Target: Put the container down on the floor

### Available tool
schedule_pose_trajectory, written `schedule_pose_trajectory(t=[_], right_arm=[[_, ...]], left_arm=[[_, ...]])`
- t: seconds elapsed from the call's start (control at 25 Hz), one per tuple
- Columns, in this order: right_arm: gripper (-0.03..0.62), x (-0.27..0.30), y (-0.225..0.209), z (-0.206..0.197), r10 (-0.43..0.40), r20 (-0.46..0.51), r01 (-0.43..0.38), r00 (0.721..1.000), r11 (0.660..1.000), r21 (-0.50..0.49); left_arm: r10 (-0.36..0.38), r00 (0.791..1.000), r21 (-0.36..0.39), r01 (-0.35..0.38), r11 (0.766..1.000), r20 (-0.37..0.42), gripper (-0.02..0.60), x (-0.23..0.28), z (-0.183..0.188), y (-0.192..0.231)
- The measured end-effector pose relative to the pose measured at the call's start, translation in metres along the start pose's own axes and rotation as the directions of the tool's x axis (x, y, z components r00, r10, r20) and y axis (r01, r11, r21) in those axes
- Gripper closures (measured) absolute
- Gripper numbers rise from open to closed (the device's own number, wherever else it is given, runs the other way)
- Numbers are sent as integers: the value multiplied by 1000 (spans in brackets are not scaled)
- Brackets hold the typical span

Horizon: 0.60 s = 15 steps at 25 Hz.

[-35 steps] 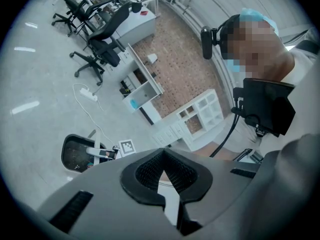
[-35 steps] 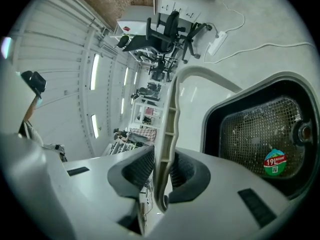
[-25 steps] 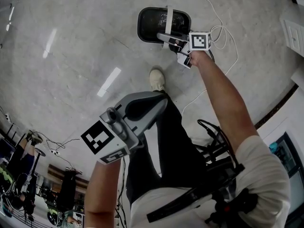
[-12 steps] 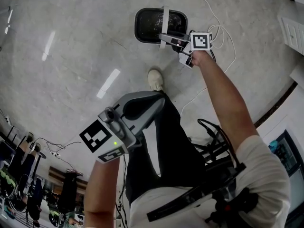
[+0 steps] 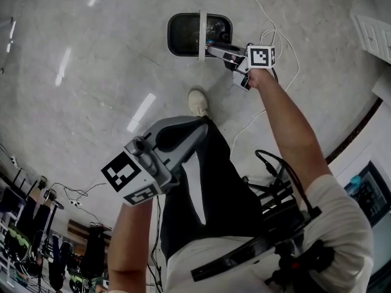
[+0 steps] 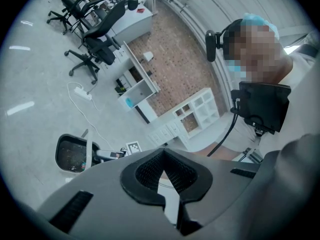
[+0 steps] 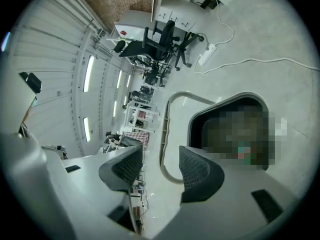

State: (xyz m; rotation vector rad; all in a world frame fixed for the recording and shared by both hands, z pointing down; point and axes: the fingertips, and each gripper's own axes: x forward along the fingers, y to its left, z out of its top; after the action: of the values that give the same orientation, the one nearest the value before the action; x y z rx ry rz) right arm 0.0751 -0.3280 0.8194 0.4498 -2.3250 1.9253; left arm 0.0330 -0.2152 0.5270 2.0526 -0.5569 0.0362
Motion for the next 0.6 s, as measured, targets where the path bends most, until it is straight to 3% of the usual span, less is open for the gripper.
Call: schedule_pose_trajectory(t=[0.12, 0.28, 0.4, 0.6], right_arm=[[404, -16, 12, -4, 12, 31, -14, 999, 999, 47], [404, -61, 11, -20, -161, 24, 159, 987, 986, 50], [409, -77, 51, -28, -106, 45, 106, 993, 994, -1], [560, -108, 124, -65, -136, 67, 140, 988, 989, -54]], left_arm=[[-15, 1000, 14, 15, 1000, -1, 572, -4, 4, -10], [-29, 1000, 40, 29, 999, 4, 572, -10, 7, -34], [-45, 999, 54, 45, 998, 0, 572, -21, 6, -55], [-64, 998, 85, 65, 994, -21, 572, -56, -8, -97]])
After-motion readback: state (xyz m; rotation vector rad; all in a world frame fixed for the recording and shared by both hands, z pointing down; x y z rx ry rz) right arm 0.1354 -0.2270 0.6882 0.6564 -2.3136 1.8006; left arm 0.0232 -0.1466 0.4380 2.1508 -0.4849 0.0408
